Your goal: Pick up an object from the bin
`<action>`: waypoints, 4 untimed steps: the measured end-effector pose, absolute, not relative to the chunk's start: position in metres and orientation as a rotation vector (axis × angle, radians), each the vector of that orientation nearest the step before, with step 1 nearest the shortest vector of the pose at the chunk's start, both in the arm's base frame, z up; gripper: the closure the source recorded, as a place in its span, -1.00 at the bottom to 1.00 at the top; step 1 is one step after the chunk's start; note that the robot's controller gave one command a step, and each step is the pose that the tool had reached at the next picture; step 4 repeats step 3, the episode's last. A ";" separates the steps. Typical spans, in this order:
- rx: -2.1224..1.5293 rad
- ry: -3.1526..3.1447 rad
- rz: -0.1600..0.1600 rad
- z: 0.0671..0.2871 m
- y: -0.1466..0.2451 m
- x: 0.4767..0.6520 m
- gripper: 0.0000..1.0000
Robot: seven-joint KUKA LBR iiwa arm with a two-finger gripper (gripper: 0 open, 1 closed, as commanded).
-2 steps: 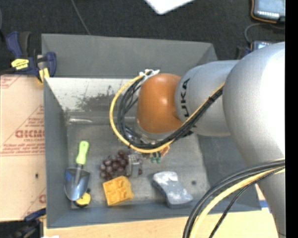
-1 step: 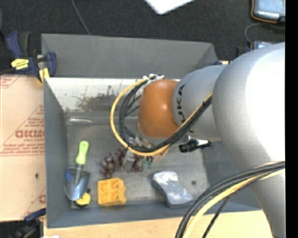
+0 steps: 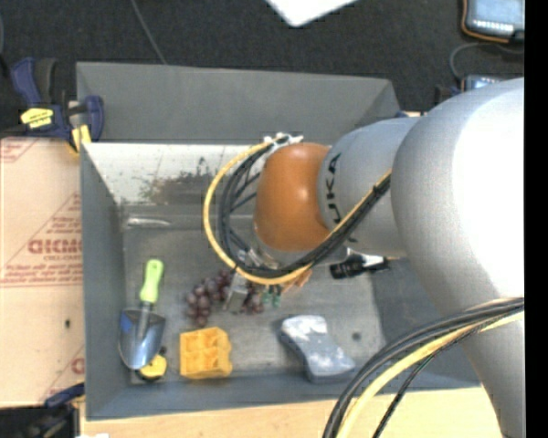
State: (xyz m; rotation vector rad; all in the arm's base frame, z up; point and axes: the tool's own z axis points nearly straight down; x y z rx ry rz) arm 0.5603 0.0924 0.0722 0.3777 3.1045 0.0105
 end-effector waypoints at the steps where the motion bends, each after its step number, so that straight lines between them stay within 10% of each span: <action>1: 0.422 3.099 0.011 0.181 0.104 0.553 1.00; 2: 0.422 3.099 0.011 0.181 0.104 0.553 1.00; 3: 0.390 3.103 0.010 0.387 0.113 0.541 1.00; 4: 0.390 3.103 0.010 0.387 0.113 0.541 1.00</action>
Offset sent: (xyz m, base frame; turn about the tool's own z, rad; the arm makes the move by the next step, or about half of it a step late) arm 0.0000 0.0000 0.0000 0.0000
